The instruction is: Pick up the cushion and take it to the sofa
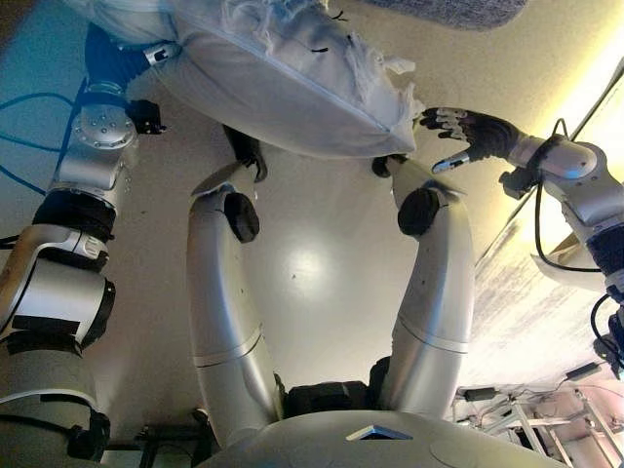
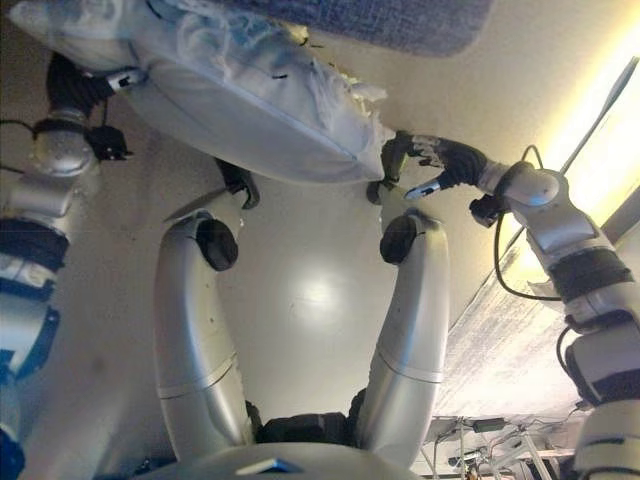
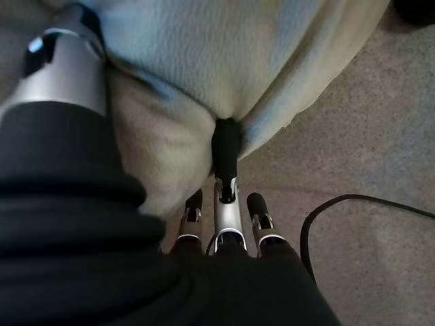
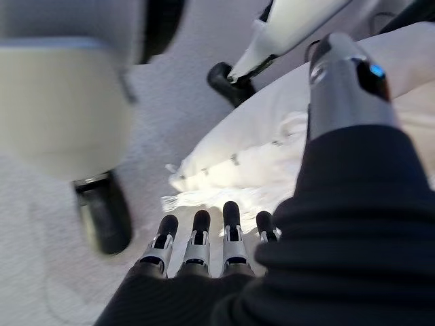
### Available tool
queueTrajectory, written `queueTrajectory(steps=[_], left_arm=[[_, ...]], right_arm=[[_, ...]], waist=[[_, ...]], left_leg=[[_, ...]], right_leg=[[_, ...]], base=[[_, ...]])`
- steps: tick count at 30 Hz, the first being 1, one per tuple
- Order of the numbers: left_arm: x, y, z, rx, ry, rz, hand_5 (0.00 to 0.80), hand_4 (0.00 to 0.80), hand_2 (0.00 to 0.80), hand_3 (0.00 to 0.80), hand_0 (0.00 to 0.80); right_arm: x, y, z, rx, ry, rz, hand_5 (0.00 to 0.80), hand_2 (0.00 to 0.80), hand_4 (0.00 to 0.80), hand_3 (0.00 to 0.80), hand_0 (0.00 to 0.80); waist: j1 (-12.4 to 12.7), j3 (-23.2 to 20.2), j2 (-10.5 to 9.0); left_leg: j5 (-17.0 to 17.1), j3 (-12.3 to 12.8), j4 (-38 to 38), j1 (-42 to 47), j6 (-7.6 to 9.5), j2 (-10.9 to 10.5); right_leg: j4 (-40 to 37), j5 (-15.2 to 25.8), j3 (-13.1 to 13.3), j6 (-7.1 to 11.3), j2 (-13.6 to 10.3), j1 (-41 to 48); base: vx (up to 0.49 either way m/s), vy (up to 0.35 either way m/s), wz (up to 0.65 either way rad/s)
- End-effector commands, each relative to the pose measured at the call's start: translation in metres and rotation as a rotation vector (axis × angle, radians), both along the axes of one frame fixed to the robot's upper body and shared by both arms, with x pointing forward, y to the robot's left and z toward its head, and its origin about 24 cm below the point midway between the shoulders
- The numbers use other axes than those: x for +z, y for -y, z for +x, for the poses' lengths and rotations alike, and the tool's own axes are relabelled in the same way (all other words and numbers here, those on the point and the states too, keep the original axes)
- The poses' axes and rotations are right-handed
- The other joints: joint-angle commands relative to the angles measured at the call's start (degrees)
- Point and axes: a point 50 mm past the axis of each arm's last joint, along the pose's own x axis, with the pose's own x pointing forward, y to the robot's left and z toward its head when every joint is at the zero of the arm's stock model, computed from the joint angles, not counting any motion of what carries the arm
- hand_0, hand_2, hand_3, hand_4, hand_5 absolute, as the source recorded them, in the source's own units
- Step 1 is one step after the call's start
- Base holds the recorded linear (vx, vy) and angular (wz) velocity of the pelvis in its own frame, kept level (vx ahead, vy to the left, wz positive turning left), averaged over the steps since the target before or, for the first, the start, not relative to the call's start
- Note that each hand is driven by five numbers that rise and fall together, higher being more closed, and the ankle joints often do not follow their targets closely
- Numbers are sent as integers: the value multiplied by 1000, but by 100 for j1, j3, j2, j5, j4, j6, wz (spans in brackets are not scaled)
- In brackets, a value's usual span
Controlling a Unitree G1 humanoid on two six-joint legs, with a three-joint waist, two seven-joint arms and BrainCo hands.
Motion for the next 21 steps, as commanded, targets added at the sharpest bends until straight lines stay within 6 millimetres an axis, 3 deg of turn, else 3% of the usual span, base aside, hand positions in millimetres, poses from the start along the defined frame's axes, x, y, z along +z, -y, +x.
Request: queueTrajectory(steps=[1, 11, 17, 18, 21], left_arm=[[-36, 15, -1, 1, -50, -105, 0, 0, 0, 0, 0], [-54, 44, 4, -38, -29, -224, 0, 0, 0, 0, 0], [-53, 58, 6, -62, -6, -284, 0, 0, 0, 0, 0], [-50, 60, 7, -67, 7, -292, 0, 0, 0, 0, 0], [-48, 68, 9, -82, 14, -318, 0, 0, 0, 0, 0]], right_arm=[[5, -8, -1, 26, 39, 66, 0, 0, 0, 0, 0], [6, -39, 16, 1, 154, 113, 0, 0, 0, 0, 0], [7, -37, 24, -111, 212, 194, 0, 0, 0, 0, 0], [11, -37, 26, -124, 230, 206, 0, 0, 0, 0, 0], [14, -43, 29, -128, 252, 210, 0, 0, 0, 0, 0]], waist=[[31, -22, 618], [22, -22, 1035], [-19, -22, 1266], [-25, -22, 1311], [-33, -22, 1409]], left_leg=[[10, -548, -358, -68, -793, 369], [76, -422, -529, -68, -833, 464], [129, -360, -554, -66, -864, 523], [341, -297, -786, -68, -802, 512], [391, -270, -847, -67, -803, 547]], right_leg=[[-424, 317, 440, 701, -311, 156], [-630, 389, 481, 741, -292, 156], [-688, 435, 553, 752, -246, 156], [-929, 652, 500, 697, -242, 156], [-980, 686, 499, 694, -234, 156]], base=[[4, 78, 3], [-6, 89, 6], [-25, 80, 1], [-85, 79, 1], [-42, 63, 3]])
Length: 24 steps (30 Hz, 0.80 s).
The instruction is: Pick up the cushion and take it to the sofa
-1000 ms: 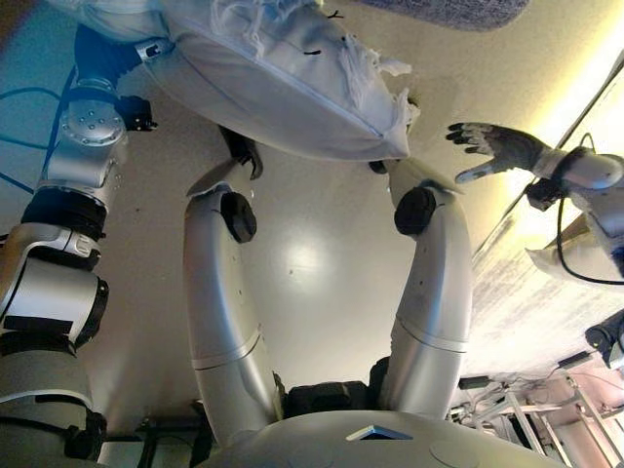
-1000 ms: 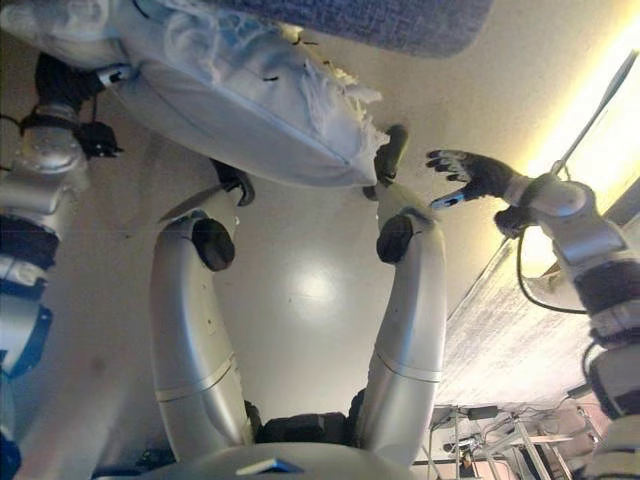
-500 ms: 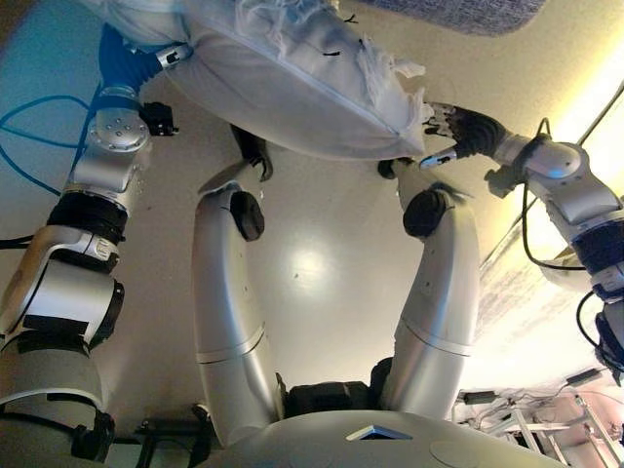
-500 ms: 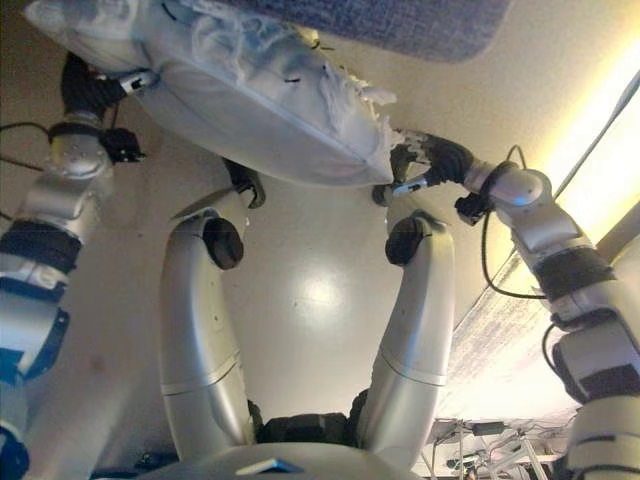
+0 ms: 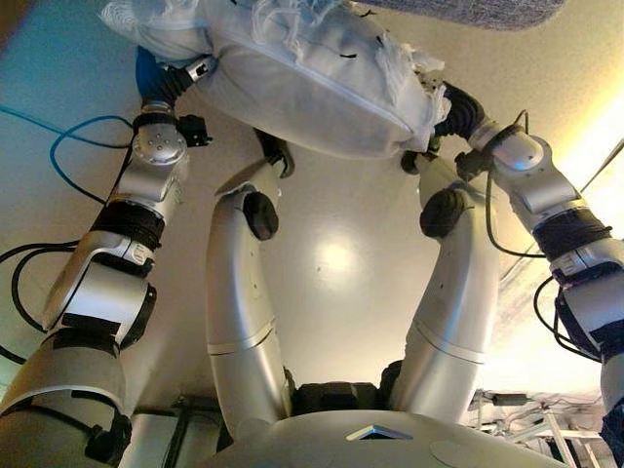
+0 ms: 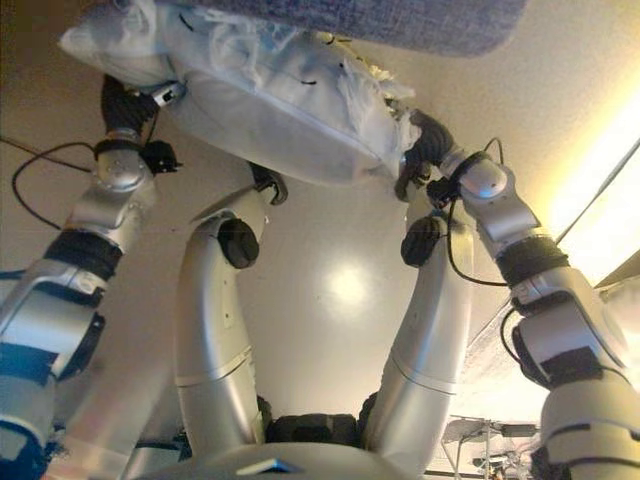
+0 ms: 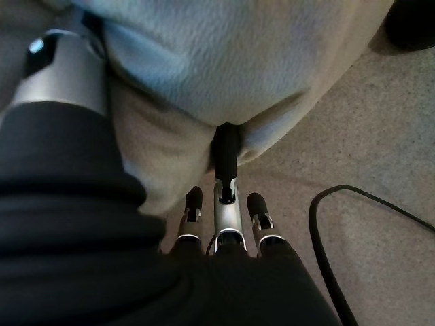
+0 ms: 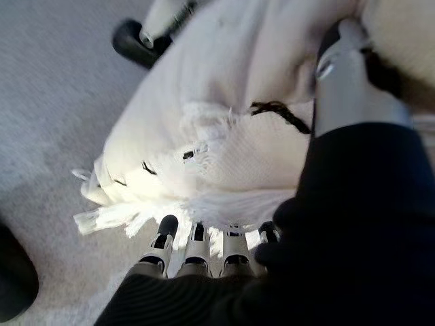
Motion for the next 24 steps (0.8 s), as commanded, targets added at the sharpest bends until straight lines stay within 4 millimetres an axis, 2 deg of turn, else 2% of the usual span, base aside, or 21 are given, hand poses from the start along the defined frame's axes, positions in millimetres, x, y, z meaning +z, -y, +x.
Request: queueTrajectory(steps=[1, 8, 10, 14, 15, 16, 24], left_arm=[[-15, 26, 1, -55, 3, -123, 0, 0, 0, 0, 0], [-10, 44, 3, -109, 26, -146, 0, 0, 0, 0, 0], [-9, 48, 3, -128, 32, -155, 800, 800, 800, 800, 800], [-6, 57, 3, -170, 58, -148, 800, 800, 800, 800, 800], [-6, 61, 3, -195, 66, -155, 800, 800, 800, 800, 800], [-5, 62, 3, -201, 68, -147, 800, 800, 800, 800, 800], [-2, 67, 3, -247, 73, -122, 800, 800, 800, 800, 800]], right_arm=[[8, -12, 1, 33, 66, -41, 0, 0, 0, 0, 0], [9, -25, 4, 42, 76, -65, 0, 0, 0, 0, 0], [11, -27, 5, 25, 92, -57, 0, 0, 0, 0, 0], [13, -26, 7, -10, 116, -37, 0, 0, 0, 0, 0], [15, -25, 8, -39, 135, -32, 311, 311, 311, 311, 311], [17, -24, 8, -45, 133, -22, 784, 784, 784, 784, 784], [30, -21, 9, -79, 197, -12, 800, 800, 800, 800, 800]], waist=[[-114, -24, 709], [-135, -24, 900], [-140, -24, 949], [-143, -24, 1006], [-142, -24, 1036], [-139, -24, 1047], [-130, -24, 1031]], left_leg=[[304, -663, -355, -244, -906, 561], [399, -589, -464, -244, -948, 648], [422, -570, -484, -244, -960, 678], [443, -550, -505, -244, -978, 710], [458, -542, -523, -244, -986, 725], [461, -536, -527, -244, -989, 736], [498, -509, -540, -244, -1005, 793]], right_leg=[[-650, 615, 423, 628, -133, 181], [-806, 690, 424, 627, -113, 181], [-836, 702, 422, 624, -109, 181], [-877, 720, 430, 619, -95, 181], [-901, 733, 428, 620, -88, 181], [-907, 734, 426, 616, -90, 181], [-935, 776, 397, 614, -118, 181]], base=[[-23, 49, 0], [-16, 40, -1], [-4, 40, 0], [0, 10, 0], [0, 0, 0], [0, 0, 0], [0, 0, 0]])
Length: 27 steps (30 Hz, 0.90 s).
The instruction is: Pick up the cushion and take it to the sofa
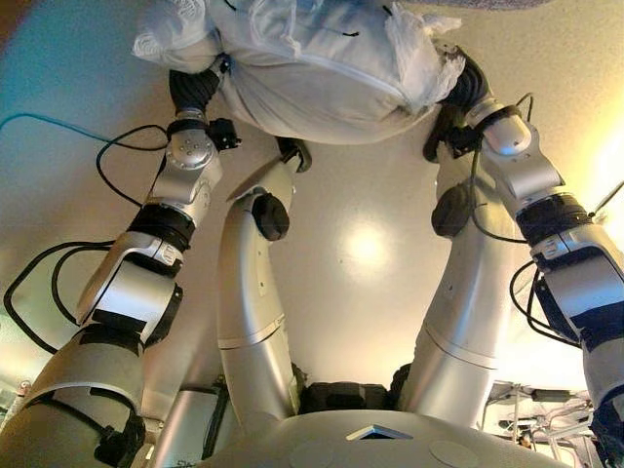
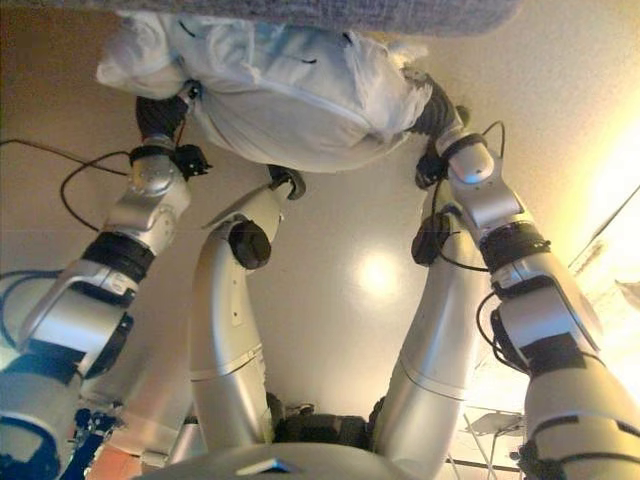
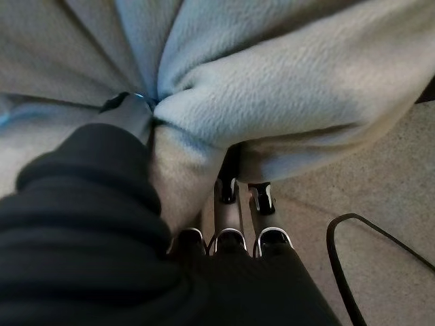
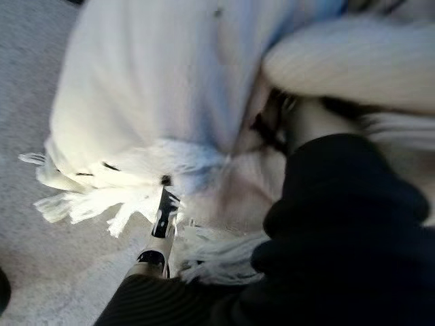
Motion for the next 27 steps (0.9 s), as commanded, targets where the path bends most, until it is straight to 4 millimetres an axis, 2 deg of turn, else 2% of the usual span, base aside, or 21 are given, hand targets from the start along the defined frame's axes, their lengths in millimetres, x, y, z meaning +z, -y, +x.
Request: queueTrajectory(steps=[1, 11, 16, 19, 20, 27], left_arm=[[6, 35, 0, -145, 58, -22, 800, 800, 800, 800, 800], [5, 35, 0, -152, 58, -25, 800, 800, 800, 800, 800], [0, 35, 0, -164, 48, -42, 800, 800, 800, 800, 800], [-6, 42, -1, -187, 39, -63, 800, 800, 800, 800, 800], [-10, 44, -1, -199, 31, -65, 800, 800, 800, 800, 800], [-39, 60, -16, -272, 33, -81, 800, 800, 800, 800, 800]], right_arm=[[9, -9, -1, 27, 63, -55, 800, 800, 800, 800, 800], [18, -4, 1, -22, 105, -25, 800, 800, 800, 800, 800], [17, -7, 2, -21, 121, -36, 800, 800, 800, 800, 800], [13, -12, 1, -31, 143, -39, 800, 800, 800, 800, 800], [9, -13, 0, -36, 144, -34, 800, 800, 800, 800, 800], [-28, -18, -13, -73, 129, 4, 800, 800, 800, 800, 800]], waist=[[-142, -24, 567], [-103, -24, 526], [-120, -24, 461], [-189, -24, 221], [-198, -24, 163], [-124, -24, -210]], left_leg=[[472, -712, -339, -260, -1015, 716], [506, -725, -362, -260, -1021, 726], [537, -724, -328, -232, -980, 643], [619, -520, -495, 81, -965, 519], [651, -494, -586, 259, -969, 479], [868, -492, -1432, 1930, -938, 172]], right_leg=[[-721, 730, 401, 586, -127, 216], [-706, 745, 368, 582, -163, 216], [-713, 795, 361, 569, -148, 216], [-705, 844, 559, 540, -158, 221], [-815, 877, 543, 538, -167, 384], [-1996, 1165, -5, 596, -189, 2295]], base=[[0, 0, 0], [-3, -3, 0], [-47, -37, 0], [-58, -116, 4], [-22, -118, 7], [19, -145, -3]])
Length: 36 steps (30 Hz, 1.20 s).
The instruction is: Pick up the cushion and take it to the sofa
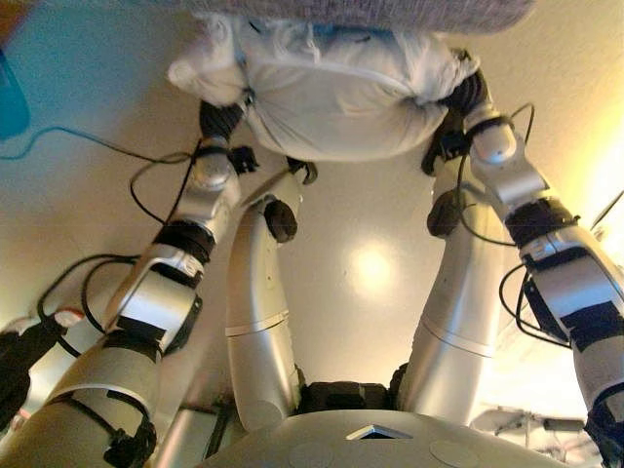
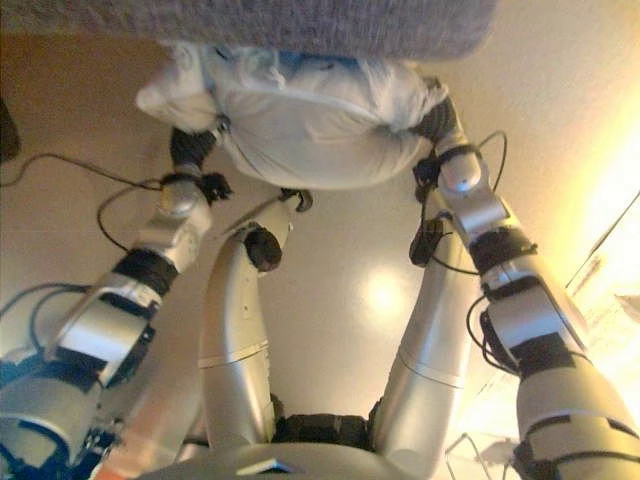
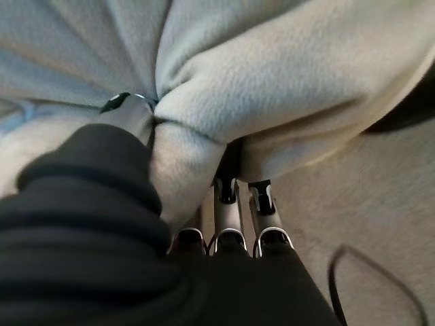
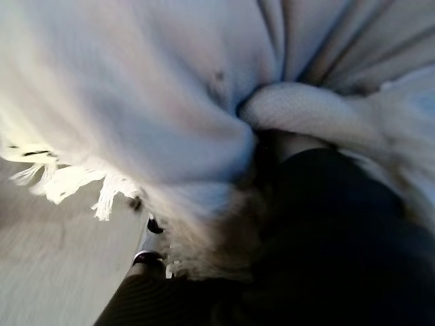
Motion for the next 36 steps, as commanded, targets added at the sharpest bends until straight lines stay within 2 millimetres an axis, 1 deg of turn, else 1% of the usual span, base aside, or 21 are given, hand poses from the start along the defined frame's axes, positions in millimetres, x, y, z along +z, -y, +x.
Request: queueTrajectory(steps=[1, 4, 9, 11, 14, 17, 19, 23, 26, 28, 31, 36], left_arm=[[30, 32, -8, -169, 240, -22, 800, 800, 800, 800, 800], [21, 35, -20, -187, 269, -18, 800, 800, 800, 800, 800], [13, 34, -47, -228, 319, -6, 800, 800, 800, 800, 800], [9, 28, -58, -246, 336, -18, 800, 800, 800, 800, 800], [4, 18, -71, -272, 325, -49, 800, 800, 800, 800, 800], [-12, 10, -84, -288, 261, -83, 800, 800, 800, 800, 800], [-21, 6, -91, -286, 227, -98, 800, 800, 800, 800, 800], [-40, 1, -106, -285, 142, -114, 800, 800, 800, 800, 800], [-49, -3, -118, -284, 113, -117, 800, 800, 800, 800, 800], [-48, -5, -125, -282, 129, -109, 800, 800, 800, 800, 800], [-38, -8, -133, -270, 193, -116, 800, 800, 800, 800, 800], [-17, -11, -144, -250, 332, -170, 800, 800, 800, 800, 800]], right_arm=[[13, -32, -11, 125, 160, 25, 800, 800, 800, 800, 800], [-3, -33, -23, 114, 155, 61, 800, 800, 800, 800, 800], [-33, -30, -53, 99, 150, 115, 800, 800, 800, 800, 800], [-44, -25, -66, 97, 144, 135, 800, 800, 800, 800, 800], [-57, -19, -82, 91, 117, 148, 800, 800, 800, 800, 800], [-77, -12, -100, 76, 48, 170, 800, 800, 800, 800, 800], [-86, -11, -107, 71, 20, 174, 800, 800, 800, 800, 800], [-102, -9, -124, 59, -51, 188, 800, 800, 800, 800, 800], [-106, -8, -136, 68, -65, 185, 800, 800, 800, 800, 800], [-103, -8, -142, 83, -49, 193, 800, 800, 800, 800, 800], [-87, -11, -149, 125, 28, 229, 800, 800, 800, 800, 800], [-54, -18, -160, 209, 192, 286, 800, 800, 800, 800, 800]], waist=[[-19, -47, -221], [52, -47, -402], [185, -47, -704], [238, -47, -776], [316, -47, -854], [358, -405, -907], [354, -587, -915], [364, -1127, -990], [363, -1557, -986], [352, -1795, -973], [301, -2096, -970], [245, -2361, -951]], left_leg=[[463, -626, -492, 473, -766, 280], [399, -700, -730, 1109, -699, 148], [246, -850, -1025, 2253, -579, -69], [187, -849, -1180, 2798, -523, -132], [139, -769, -1471, 3637, -468, -186], [82, -690, -1775, 4321, -420, -193], [87, -646, -1964, 4683, -407, -166], [124, -526, -2551, 5663, -379, -145], [179, -415, -3079, 6369, -350, -139], [209, -337, -3309, 6703, -335, -112], [257, -237, -3673, 7143, -320, -82], [300, -133, -4174, 7694, -311, -76]], right_leg=[[-1560, 1080, 68, 617, -182, 1041], [-1923, 1097, -170, 660, -211, 1772], [-2419, 1038, -529, 689, -153, 3139], [-2569, 984, -646, 703, -121, 3730], [-2815, 927, -778, 730, -45, 4601], [-3033, 847, -878, 696, 82, 5296], [-3162, 821, -931, 660, 139, 5663], [-3618, 792, -1051, 619, 303, 6647], [-3988, 789, -1097, 636, 428, 7269], [-4126, 796, -1112, 632, 485, 7522], [-4336, 803, -1111, 614, 568, 7833], [-4638, 805, -1094, 601, 690, 8238]], base=[[8, -169, -5], [7, -168, -2], [42, -179, -5], [76, -101, -5], [100, -53, 2], [171, -31, -5], [171, 14, -10], [194, -7, -8], [239, 12, -10], [199, 10, -11], [115, -11, -7], [46, -33, -9]])
